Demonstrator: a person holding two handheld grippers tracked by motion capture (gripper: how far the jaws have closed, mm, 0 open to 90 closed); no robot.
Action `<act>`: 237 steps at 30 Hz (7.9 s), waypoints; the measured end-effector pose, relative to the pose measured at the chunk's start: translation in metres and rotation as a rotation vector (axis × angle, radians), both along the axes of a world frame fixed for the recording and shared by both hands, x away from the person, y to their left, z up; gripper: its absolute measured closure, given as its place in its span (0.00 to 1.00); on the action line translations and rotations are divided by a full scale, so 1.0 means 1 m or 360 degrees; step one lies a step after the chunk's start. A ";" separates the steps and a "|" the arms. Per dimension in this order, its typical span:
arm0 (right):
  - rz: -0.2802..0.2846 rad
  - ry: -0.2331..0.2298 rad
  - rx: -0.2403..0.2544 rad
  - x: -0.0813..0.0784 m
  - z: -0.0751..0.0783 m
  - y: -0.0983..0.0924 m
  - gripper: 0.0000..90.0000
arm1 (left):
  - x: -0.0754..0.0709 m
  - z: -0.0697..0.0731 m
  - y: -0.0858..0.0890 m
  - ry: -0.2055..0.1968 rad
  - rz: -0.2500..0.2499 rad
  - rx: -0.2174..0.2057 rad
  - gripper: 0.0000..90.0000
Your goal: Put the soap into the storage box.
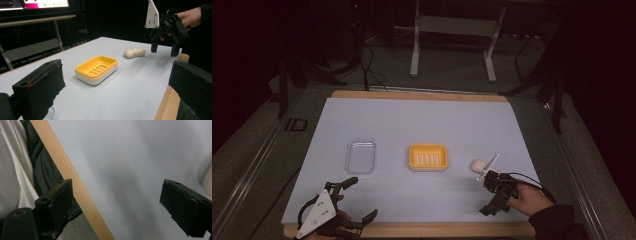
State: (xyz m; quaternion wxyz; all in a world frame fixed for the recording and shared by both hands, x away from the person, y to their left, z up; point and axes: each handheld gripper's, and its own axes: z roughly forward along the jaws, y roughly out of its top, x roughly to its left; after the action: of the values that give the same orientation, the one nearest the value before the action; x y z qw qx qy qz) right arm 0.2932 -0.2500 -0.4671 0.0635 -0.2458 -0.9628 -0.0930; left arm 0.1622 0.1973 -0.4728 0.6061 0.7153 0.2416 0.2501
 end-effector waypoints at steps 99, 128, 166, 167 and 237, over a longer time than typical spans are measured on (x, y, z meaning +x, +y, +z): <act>-0.0029 -0.0317 0.0075 0.090 -0.028 -0.026 0.42 | 0.001 -0.003 -0.002 0.0028 -0.0028 0.0013 0.00; -0.0052 -0.0304 0.0015 0.092 -0.022 -0.021 0.55 | 0.002 -0.003 -0.002 0.0028 -0.0030 0.0019 0.00; 0.0403 -0.0356 0.0034 0.086 0.041 0.008 0.55 | 0.002 -0.004 -0.003 0.0038 -0.0041 0.0024 0.00; 0.0412 -0.0353 0.0032 0.086 0.043 0.010 0.55 | 0.002 -0.004 -0.003 0.0039 -0.0041 0.0023 0.00; 0.0905 -0.0375 0.0290 0.107 0.062 0.118 0.55 | 0.001 -0.003 -0.002 0.0033 -0.0041 0.0034 0.00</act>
State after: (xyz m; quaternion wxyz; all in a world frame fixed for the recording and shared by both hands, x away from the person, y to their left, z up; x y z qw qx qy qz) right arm 0.3997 -0.1320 -0.4050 -0.0033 0.0521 -0.9813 -0.1853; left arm 0.1629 0.1952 -0.4763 0.5992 0.7273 0.2358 0.2373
